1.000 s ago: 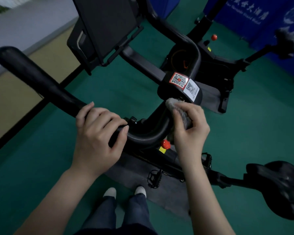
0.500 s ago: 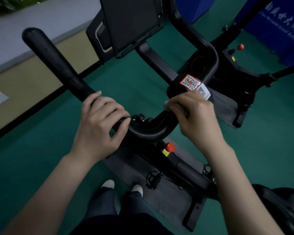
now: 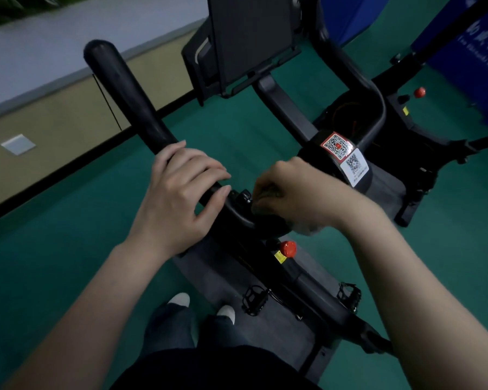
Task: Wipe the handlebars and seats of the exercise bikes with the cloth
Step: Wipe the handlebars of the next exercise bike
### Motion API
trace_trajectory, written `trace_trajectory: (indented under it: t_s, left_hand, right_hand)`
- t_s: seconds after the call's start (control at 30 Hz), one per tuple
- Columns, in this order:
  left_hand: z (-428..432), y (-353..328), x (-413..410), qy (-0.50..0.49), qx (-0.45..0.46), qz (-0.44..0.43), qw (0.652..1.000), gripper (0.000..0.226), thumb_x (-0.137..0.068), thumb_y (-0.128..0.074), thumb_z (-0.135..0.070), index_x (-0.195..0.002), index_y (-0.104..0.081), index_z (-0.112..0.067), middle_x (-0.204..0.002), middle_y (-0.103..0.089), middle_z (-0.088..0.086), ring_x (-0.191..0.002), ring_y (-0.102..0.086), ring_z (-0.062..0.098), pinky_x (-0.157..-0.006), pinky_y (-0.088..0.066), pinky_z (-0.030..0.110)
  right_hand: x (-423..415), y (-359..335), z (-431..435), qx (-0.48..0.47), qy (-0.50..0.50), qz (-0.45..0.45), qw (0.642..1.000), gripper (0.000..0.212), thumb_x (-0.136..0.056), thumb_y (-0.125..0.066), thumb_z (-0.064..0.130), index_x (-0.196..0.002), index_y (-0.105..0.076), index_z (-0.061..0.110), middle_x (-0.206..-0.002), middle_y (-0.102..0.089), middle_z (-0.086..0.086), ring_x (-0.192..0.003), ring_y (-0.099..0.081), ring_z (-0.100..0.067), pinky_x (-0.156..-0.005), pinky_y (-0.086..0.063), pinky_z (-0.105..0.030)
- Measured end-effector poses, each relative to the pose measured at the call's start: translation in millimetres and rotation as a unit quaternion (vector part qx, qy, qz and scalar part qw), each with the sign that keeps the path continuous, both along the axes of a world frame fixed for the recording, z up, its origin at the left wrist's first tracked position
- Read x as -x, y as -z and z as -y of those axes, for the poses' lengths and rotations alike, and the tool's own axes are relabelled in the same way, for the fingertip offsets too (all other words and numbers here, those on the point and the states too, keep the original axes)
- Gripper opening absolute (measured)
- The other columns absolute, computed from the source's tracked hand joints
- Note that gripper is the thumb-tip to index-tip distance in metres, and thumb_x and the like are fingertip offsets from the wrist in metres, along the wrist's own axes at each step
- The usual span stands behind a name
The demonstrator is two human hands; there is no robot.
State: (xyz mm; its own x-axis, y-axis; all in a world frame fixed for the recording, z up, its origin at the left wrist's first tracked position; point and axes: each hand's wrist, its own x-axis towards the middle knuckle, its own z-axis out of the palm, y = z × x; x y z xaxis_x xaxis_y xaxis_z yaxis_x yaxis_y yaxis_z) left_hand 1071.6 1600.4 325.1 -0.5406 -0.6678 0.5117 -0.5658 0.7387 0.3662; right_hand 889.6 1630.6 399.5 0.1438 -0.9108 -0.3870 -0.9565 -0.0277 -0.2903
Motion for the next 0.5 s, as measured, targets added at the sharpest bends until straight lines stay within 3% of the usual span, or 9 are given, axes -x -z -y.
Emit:
trace_trajectory:
  t_s: [0.17, 0.37, 0.5]
  left_hand:
    - [5.2, 0.4, -8.6, -0.006, -0.004, 0.006, 1.0, 0.027, -0.094, -0.05, -0.027, -0.096, -0.071, -0.009, -0.1, -0.068, 0.001, -0.103, -0.058, 0.021, -0.111, -0.023, 0.035]
    - [6.3, 2.9, -6.9, -0.007, -0.011, 0.005, 1.0, 0.025, -0.094, -0.051, -0.027, -0.093, -0.07, -0.011, -0.097, -0.067, 0.0, -0.102, -0.057, 0.02, -0.11, -0.023, 0.035]
    - [7.4, 2.7, -7.9, -0.003, -0.011, 0.003, 1.0, 0.025, -0.094, -0.05, -0.027, -0.092, -0.069, -0.011, -0.096, -0.066, -0.001, -0.101, -0.056, 0.019, -0.11, -0.023, 0.034]
  right_hand:
    - [-17.8, 18.1, -10.4, 0.075, 0.136, 0.142, 0.978, 0.01, -0.086, -0.064, 0.022, -0.091, -0.073, 0.019, -0.086, -0.07, 0.006, -0.09, -0.063, -0.01, -0.07, -0.041, -0.01]
    - [-26.3, 36.3, -40.8, 0.247, 0.153, 0.152, 0.945, 0.005, -0.086, -0.066, 0.013, -0.088, -0.07, 0.011, -0.082, -0.069, -0.001, -0.081, -0.063, -0.019, -0.072, -0.045, -0.026]
    - [-44.4, 57.2, -70.0, 0.409, 0.213, 0.164, 0.872, 0.007, -0.088, -0.065, 0.007, -0.092, -0.07, 0.007, -0.088, -0.064, 0.0, -0.086, -0.058, -0.018, -0.08, -0.044, -0.023]
